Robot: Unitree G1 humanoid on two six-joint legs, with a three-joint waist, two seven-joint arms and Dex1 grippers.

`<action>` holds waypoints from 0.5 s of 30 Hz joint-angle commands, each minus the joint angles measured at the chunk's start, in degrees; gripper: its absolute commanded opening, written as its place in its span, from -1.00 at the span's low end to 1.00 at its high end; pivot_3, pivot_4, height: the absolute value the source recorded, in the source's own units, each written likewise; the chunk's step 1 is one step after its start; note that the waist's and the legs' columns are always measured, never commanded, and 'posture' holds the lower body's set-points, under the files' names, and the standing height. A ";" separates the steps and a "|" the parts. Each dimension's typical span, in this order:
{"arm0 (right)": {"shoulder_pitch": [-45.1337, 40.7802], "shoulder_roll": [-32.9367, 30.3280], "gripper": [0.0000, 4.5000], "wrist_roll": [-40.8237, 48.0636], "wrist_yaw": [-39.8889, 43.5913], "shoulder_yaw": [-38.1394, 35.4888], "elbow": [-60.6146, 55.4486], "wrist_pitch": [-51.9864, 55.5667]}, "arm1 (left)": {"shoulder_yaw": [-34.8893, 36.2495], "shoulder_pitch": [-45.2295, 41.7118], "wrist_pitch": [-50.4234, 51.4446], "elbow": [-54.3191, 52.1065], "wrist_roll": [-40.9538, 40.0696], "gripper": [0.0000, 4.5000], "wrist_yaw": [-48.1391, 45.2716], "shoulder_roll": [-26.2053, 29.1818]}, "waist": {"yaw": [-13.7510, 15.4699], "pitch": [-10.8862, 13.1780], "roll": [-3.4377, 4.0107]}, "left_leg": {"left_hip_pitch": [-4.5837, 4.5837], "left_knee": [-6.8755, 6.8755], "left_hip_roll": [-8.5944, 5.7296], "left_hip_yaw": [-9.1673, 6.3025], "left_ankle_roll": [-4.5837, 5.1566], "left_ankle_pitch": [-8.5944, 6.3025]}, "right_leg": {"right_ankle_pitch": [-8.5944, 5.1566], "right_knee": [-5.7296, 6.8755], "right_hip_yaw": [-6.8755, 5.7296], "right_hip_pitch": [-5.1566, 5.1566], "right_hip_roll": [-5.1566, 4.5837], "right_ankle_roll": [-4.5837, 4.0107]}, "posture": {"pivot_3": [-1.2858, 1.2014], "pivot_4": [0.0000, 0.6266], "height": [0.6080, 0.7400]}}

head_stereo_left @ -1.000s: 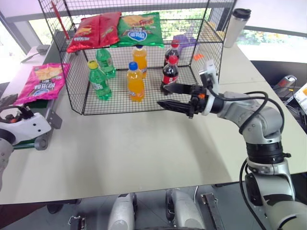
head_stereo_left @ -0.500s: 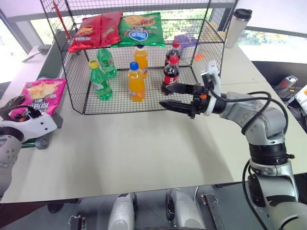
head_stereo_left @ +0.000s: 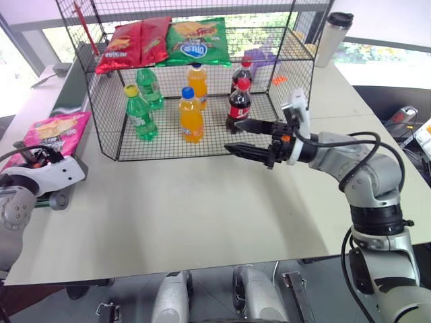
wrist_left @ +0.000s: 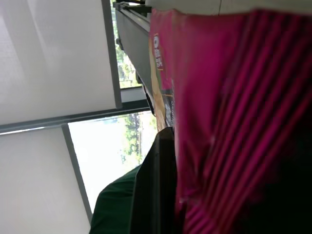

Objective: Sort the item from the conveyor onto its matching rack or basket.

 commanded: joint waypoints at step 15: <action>-6.26 1.87 1.00 -0.79 6.01 -2.80 10.94 -7.46 | 52.35 1.44 38.27 -22.44 -42.86 -0.98 -47.97 6.01 | -0.36 0.01 -0.02 | 0.00 0.08 0.02 -0.03 0.00 0.00 | -0.01 -0.01 0.00 0.02 0.07 0.00 | 0.03 -0.52 1.00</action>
